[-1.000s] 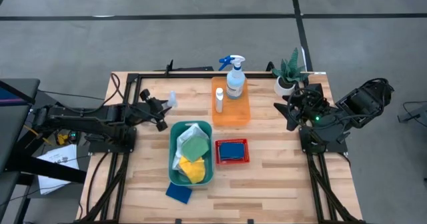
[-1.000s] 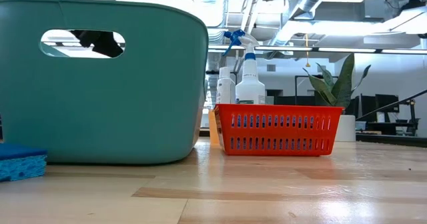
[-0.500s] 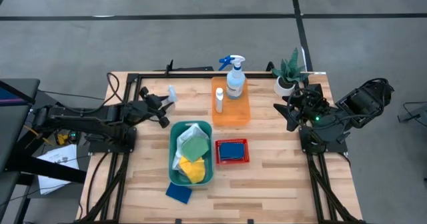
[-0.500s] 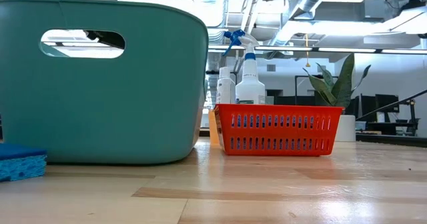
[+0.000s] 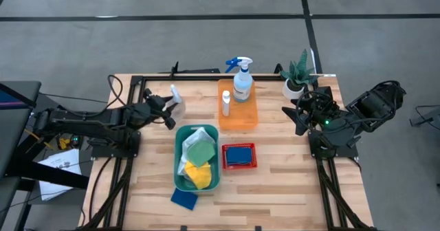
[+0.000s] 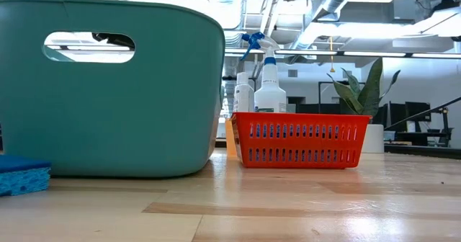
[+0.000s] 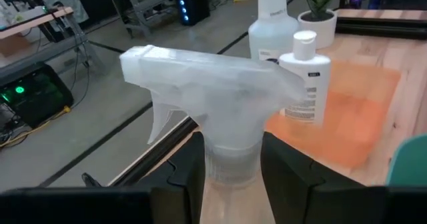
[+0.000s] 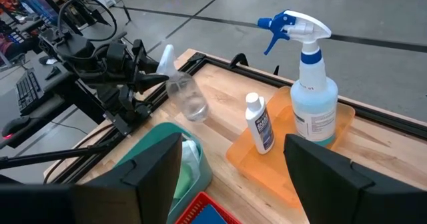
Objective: Pick & Place Kitchen Items
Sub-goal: Put the transparent spray bottle into the orange bin
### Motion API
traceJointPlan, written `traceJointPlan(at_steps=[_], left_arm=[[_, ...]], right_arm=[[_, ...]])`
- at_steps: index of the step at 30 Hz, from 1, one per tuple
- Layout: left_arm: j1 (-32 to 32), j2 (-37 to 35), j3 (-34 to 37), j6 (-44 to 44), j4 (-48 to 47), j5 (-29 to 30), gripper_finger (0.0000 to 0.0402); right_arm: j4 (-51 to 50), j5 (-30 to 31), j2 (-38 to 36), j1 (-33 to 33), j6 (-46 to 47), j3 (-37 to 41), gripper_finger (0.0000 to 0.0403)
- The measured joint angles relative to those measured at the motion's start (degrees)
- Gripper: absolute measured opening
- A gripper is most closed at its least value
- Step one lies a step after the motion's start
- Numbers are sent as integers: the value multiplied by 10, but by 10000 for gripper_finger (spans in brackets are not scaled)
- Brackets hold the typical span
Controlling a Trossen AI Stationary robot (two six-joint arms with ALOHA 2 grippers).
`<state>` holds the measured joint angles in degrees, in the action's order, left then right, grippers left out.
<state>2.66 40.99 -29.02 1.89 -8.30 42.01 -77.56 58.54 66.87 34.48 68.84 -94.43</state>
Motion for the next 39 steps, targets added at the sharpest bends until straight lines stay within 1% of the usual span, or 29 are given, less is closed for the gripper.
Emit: traceJointPlan(at_steps=[5, 8, 11, 16, 21, 23, 28, 35, 39], left_arm=[[0, 0, 0, 0, 2, 0, 114], [0, 0, 13, 3, 13, 1, 114], [-1, -1, 32, 31, 21, 2, 112], [-1, -1, 69, 99, -1, -35, 105], [-1, 0, 75, 148, -42, -61, 107], [-1, -1, 75, 158, -47, -68, 110], [-1, -1, 75, 166, -72, -110, 117], [-1, -1, 75, 199, -119, -169, 110], [-1, -1, 75, 206, -123, -183, 106]], right_arm=[[1, 0, 0, 0, 1, 0, 255], [1, -2, 2, 0, 2, 0, 255], [2, -3, 8, 0, 2, 0, 255], [5, -16, 16, 1, 2, 0, 255], [5, -16, 19, 1, 12, 0, 255], [5, -16, 19, 1, 13, 0, 255], [4, -16, 19, 0, 13, 0, 255], [0, -16, 19, 0, 13, 0, 255], [-1, -16, 18, -2, 13, 0, 255]])
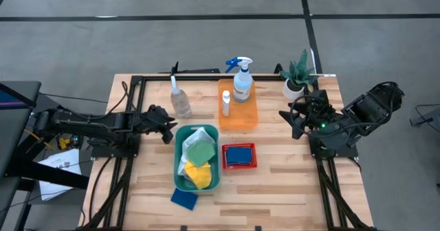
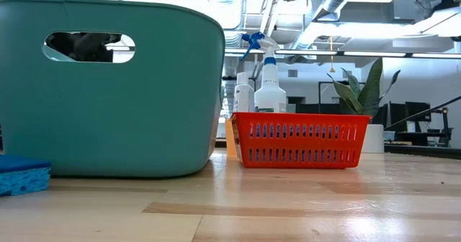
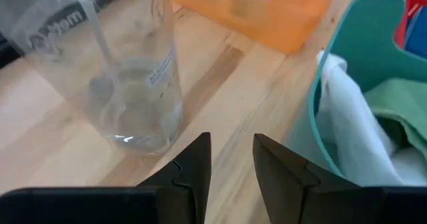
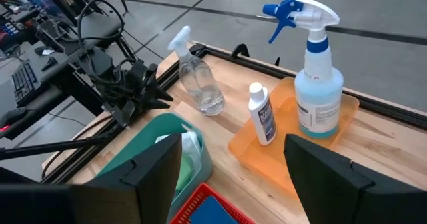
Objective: Pick & Place Kitchen Items
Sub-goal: Put the transparent spray bottle into the orange bin
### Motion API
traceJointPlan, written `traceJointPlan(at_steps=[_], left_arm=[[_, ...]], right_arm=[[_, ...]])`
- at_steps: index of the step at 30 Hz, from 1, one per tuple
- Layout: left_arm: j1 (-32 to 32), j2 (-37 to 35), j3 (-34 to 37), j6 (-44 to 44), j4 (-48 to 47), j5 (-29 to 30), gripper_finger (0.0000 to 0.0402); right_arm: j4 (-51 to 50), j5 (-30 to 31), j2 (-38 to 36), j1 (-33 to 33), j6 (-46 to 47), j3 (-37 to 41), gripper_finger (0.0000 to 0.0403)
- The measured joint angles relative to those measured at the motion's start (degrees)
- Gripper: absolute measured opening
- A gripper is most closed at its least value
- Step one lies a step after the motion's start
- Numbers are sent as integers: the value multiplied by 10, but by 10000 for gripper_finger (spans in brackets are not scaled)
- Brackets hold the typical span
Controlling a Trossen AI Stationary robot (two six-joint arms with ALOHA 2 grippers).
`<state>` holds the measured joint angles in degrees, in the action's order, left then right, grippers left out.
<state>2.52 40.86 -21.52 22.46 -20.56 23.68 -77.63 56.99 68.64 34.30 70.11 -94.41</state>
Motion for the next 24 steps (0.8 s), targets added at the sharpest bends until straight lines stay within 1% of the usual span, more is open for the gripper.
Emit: traceJointPlan(at_steps=[5, 8, 11, 16, 18, 20, 24], left_arm=[[0, -7, 0, 48, 19, -8, 106], [0, -24, 0, 80, 39, -47, 105], [0, -48, 0, 95, 78, -95, 106], [0, -69, -1, 141, 178, -185, 106], [0, -69, -1, 158, 199, -191, 110], [0, -67, -1, 199, 185, -179, 119], [-15, -66, -1, 216, 155, -184, 155]], right_arm=[[-3, 0, -1, 0, 0, 0, 255], [-4, 0, -1, 0, 0, 0, 255], [-7, 0, -1, 0, 0, 0, 255], [-12, 0, -1, -4, 0, 0, 255], [-12, 0, -1, -4, 0, 0, 255], [-12, 0, -1, -3, 0, 0, 255], [-13, 0, -1, 2, 4, 0, 255]])
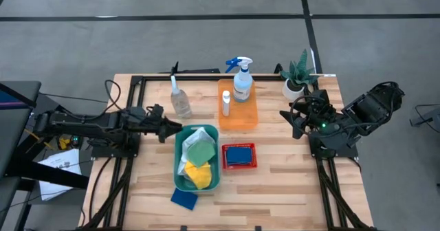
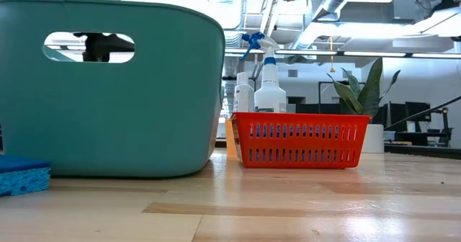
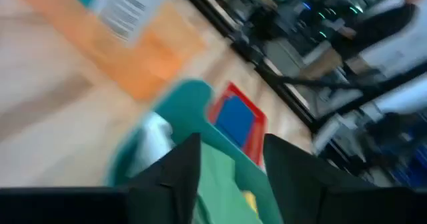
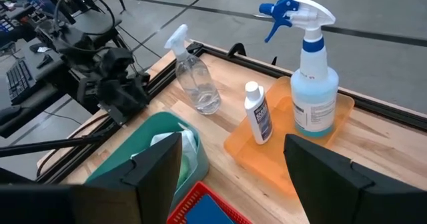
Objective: Pick & Place Kitchen Items
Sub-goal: Put the transparent spray bottle into the orange bin
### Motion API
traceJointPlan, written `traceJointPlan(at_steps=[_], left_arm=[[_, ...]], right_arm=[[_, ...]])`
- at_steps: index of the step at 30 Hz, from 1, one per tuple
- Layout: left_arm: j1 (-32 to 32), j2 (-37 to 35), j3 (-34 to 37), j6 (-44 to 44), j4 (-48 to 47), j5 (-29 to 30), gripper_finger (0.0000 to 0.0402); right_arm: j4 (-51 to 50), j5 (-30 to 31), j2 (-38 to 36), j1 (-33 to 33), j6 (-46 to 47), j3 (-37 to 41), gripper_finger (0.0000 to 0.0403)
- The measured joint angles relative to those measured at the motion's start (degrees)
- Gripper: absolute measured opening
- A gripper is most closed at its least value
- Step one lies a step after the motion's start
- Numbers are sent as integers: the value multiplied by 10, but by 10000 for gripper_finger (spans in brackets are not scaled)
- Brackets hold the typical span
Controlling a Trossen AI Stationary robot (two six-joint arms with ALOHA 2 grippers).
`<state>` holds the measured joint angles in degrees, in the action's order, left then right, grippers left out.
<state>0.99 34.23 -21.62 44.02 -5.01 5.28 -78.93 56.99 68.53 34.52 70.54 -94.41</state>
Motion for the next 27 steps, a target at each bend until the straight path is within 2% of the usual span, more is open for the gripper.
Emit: traceJointPlan(at_steps=[3, 7, 12, 15, 17, 19, 22, 27], left_arm=[[-36, -4, 0, -1, 30, -24, 191], [-110, -5, 0, 9, 140, -33, 229], [-199, 36, 0, 4, 351, 56, 268], [-227, 73, 0, -52, 462, 126, 290], [-235, 76, 1, -104, 494, 150, 299], [-237, 55, 1, -151, 504, 174, 302], [-243, -9, 1, -191, 466, 202, 303], [-262, -158, 0, -207, 286, 270, 302]], right_arm=[[-1, 0, 0, 0, 0, 0, 255], [-5, 0, 0, 0, 0, 0, 255], [-6, -1, -3, 0, -5, 0, 255], [-8, -1, -3, 0, -5, 0, 255], [-8, -1, -3, 0, -5, 0, 255], [-8, -1, -3, 0, -5, 0, 255], [-8, -4, -3, 0, -5, 0, 255], [-7, -14, -8, 0, -5, 0, 255]])
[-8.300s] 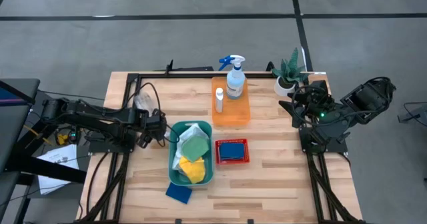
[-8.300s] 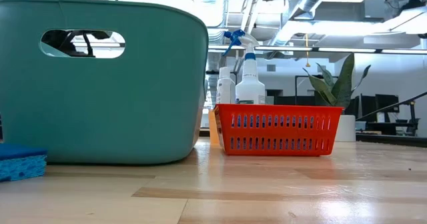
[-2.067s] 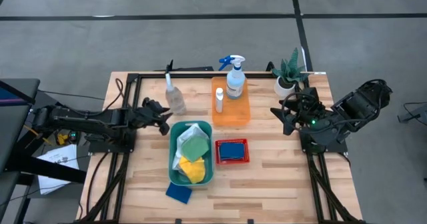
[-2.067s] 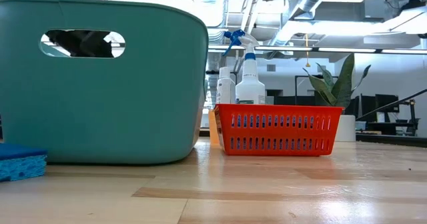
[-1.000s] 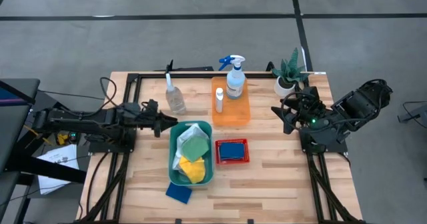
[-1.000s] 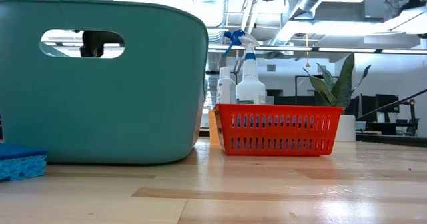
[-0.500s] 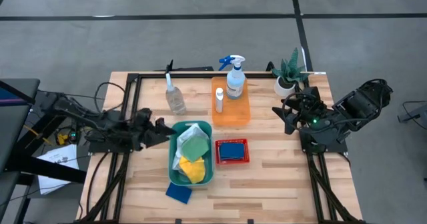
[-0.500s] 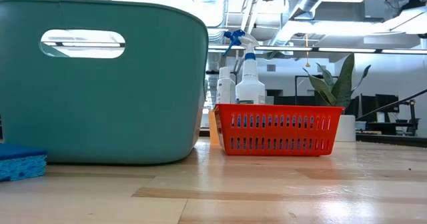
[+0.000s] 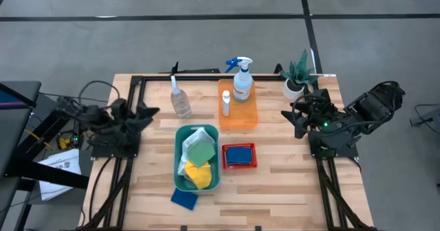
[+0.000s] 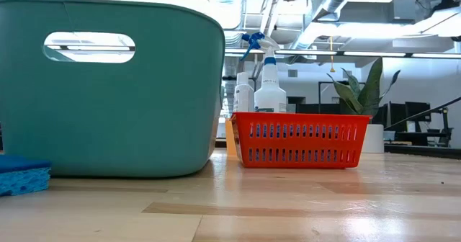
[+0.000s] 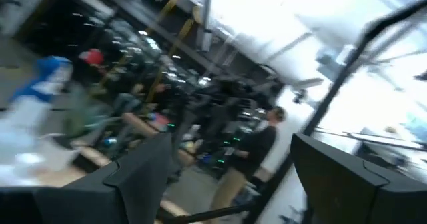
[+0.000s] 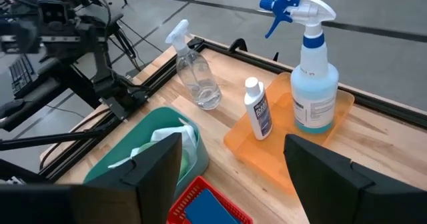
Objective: Pick & Place Kitchen Items
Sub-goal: Put the transparent spray bottle into the orange bin
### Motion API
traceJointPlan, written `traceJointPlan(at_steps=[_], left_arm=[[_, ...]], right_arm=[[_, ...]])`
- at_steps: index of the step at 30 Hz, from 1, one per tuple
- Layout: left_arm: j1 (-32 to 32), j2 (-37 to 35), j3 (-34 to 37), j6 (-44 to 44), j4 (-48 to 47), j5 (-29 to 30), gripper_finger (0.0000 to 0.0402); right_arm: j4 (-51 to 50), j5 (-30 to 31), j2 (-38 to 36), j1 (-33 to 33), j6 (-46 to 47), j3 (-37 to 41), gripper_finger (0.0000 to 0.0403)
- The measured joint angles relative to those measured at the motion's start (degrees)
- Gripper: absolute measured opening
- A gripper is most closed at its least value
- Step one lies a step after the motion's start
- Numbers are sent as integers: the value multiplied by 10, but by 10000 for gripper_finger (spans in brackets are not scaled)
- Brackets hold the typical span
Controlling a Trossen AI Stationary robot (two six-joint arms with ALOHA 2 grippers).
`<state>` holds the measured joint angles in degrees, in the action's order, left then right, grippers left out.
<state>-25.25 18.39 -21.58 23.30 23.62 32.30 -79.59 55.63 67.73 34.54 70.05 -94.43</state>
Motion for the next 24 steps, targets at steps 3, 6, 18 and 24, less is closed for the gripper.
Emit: traceJointPlan(at_steps=[3, 6, 18, 24], left_arm=[[-20, -60, 0, 0, -88, 64, 302], [-36, -75, 0, -13, -141, 130, 302], [-48, 136, 0, -261, -144, 526, 328], [-22, 225, 0, -257, -57, 575, 365]], right_arm=[[2, -3, 1, 0, 0, 0, 255], [3, -3, 0, 5, 4, 0, 255], [13, -1, 0, 7, 5, 0, 255], [11, -1, 0, 0, 5, 0, 255]])
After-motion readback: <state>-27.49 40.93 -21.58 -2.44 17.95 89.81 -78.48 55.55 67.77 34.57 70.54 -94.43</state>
